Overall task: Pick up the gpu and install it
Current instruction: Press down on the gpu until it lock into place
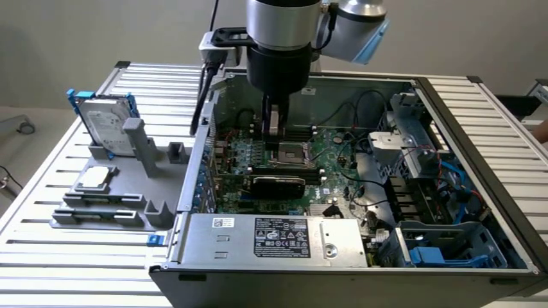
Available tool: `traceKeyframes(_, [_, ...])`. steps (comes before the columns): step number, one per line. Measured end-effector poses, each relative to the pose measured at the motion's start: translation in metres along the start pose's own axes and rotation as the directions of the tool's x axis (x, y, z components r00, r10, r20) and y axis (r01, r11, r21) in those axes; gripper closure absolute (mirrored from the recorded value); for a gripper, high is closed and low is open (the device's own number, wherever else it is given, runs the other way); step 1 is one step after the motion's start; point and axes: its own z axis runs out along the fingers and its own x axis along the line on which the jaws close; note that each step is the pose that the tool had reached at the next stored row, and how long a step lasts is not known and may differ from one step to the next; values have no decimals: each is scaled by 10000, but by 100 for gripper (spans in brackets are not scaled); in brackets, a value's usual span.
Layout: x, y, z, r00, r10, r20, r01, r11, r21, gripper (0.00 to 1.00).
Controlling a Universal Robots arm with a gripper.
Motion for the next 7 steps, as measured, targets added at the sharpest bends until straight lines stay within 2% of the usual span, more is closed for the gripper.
traceKeyframes(7, [-1,0,-45,10000,0,0,0,10000,0,89])
